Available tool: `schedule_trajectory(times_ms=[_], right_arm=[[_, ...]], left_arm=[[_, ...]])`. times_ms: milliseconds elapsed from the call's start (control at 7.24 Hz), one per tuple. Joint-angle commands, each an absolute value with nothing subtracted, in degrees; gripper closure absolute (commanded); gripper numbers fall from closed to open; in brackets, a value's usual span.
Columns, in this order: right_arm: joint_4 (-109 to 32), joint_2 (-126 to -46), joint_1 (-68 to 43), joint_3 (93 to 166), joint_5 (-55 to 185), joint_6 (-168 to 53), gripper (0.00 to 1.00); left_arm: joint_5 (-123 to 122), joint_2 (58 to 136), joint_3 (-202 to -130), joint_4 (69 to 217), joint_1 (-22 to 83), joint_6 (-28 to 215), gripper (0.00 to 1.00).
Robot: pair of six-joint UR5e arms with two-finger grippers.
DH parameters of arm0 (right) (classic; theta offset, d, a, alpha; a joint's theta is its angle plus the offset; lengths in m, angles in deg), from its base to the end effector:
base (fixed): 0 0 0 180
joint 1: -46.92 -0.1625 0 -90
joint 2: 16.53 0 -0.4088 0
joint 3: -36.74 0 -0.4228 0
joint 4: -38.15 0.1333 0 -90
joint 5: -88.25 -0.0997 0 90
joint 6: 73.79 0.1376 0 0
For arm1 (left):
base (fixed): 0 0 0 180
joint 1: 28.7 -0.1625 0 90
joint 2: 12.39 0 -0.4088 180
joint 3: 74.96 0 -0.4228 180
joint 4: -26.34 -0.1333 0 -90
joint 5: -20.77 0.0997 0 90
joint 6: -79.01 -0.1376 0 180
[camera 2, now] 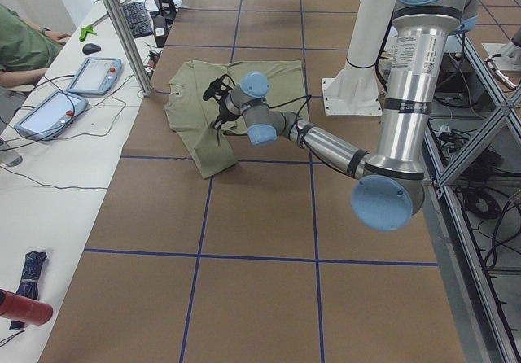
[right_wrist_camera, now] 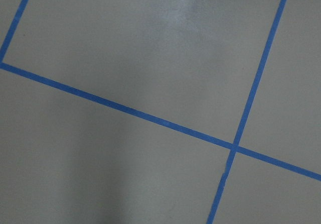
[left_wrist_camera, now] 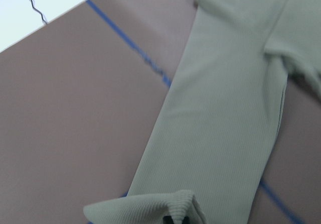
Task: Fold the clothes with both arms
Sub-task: 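Fold the held sleeve with the left gripper across the shirt body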
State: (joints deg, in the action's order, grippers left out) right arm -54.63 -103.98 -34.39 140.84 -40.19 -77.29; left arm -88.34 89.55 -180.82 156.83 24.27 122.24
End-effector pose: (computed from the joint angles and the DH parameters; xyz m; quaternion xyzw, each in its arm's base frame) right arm -0.0353 -0.5468 0.5305 0.0991 -0.3316 -0.1390 0.9278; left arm 0.3007 -0.5451 0.3207 0.3347 0.4618 0.0489 0.8200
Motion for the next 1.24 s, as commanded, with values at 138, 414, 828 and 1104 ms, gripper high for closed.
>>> schedule_trajectory(times_ms=[138, 414, 828, 1104], right_arm=[[-54.57, -108.11, -37.1, 140.54, -41.04, -81.08, 0.0], [-54.57, -108.11, -37.1, 140.36, -40.87, -81.08, 0.0], [-54.48, -108.2, -37.1, 140.27, -40.78, -80.99, 0.0], [-54.48, -108.2, -37.1, 140.27, -40.78, -80.99, 0.0]], left_arm=[[-84.03, 111.23, -180.17, 139.91, 15.2, 142.85, 1.0], [-76.48, 118.6, -174.67, 139.9, 8.16, 149.28, 1.0], [-70.72, 131.47, -157.78, 141.03, 4.0, 153.27, 1.0], [-67.85, 134.9, -151.37, 141.65, 2.08, 153.62, 1.0]])
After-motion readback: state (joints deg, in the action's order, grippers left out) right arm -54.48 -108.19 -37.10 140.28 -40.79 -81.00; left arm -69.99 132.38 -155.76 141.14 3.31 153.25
